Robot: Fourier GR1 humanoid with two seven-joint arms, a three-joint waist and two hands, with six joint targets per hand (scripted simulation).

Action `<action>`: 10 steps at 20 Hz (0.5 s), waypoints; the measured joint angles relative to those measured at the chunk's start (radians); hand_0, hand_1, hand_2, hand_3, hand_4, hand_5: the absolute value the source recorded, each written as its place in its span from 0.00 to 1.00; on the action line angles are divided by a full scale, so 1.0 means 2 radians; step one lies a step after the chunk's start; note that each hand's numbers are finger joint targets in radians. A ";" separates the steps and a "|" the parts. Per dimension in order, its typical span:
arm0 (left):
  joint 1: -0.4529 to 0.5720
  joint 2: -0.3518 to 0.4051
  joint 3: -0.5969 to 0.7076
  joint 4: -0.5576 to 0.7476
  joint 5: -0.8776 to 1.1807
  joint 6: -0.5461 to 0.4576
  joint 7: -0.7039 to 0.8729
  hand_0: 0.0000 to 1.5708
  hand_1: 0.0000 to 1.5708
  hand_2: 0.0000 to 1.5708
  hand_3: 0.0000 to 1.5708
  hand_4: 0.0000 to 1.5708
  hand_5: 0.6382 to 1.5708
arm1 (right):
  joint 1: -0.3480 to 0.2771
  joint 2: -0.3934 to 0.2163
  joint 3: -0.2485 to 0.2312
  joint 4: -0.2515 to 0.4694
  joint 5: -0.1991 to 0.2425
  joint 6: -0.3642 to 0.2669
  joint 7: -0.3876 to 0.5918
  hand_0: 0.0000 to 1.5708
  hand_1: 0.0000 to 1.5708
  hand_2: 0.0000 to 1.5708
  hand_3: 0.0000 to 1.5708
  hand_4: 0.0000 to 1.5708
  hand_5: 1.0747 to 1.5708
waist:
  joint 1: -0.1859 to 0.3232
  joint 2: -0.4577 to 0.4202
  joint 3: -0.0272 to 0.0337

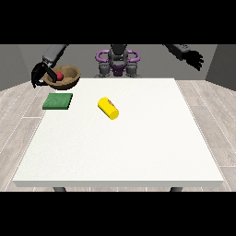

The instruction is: Pick the cup and pour the ball into the bowl, then pick the bowl and place it on the pad

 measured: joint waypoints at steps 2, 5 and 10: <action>-0.007 0.034 0.030 0.015 0.022 -0.026 -0.010 0.00 0.00 0.00 0.00 0.82 1.00 | -0.003 -0.006 -0.009 0.001 -0.004 -0.002 -0.014 1.00 1.00 1.00 0.00 0.51 1.00 | 0.005 0.018 -0.0001; -0.010 0.075 0.065 0.046 0.048 -0.065 -0.033 0.00 0.00 0.00 0.00 0.78 1.00 | -0.005 -0.003 -0.019 0.002 -0.010 -0.011 -0.037 1.00 1.00 1.00 0.00 0.51 0.99 | 0.007 0.042 -0.0004; -0.016 0.118 0.093 0.075 0.070 -0.098 -0.031 0.00 0.00 0.00 0.00 0.75 0.99 | -0.014 -0.003 -0.030 0.023 -0.014 -0.021 -0.054 1.00 1.00 1.00 0.16 0.35 0.98 | 0.007 0.049 -0.0002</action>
